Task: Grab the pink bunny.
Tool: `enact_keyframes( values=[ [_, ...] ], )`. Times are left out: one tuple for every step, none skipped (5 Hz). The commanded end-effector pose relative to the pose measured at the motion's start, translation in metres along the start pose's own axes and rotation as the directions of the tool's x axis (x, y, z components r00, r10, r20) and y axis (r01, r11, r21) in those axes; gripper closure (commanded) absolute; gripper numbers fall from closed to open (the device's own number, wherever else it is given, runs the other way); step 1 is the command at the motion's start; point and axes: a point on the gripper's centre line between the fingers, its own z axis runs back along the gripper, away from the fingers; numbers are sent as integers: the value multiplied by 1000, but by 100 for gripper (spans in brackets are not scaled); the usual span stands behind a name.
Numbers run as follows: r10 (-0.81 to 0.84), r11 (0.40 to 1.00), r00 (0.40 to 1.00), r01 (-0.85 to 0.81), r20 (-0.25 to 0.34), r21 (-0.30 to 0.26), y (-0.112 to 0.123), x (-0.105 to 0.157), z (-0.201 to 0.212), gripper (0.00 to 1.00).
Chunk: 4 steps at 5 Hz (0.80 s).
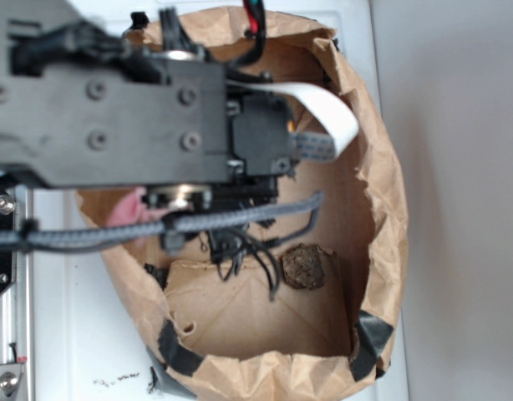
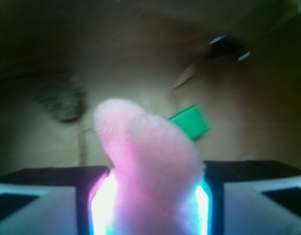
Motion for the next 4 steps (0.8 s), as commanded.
enact_keyframes(
  values=[
    [8,993,999,-14,49,118,-4,26,43,100],
    [-15,996,1000,14,11,90,-11,33,48,100],
    [-27,997,1000,28,-14,78,-12,36,45,100],
    [-50,999,999,50,-19,21,-6,35,45,100]
  ],
)
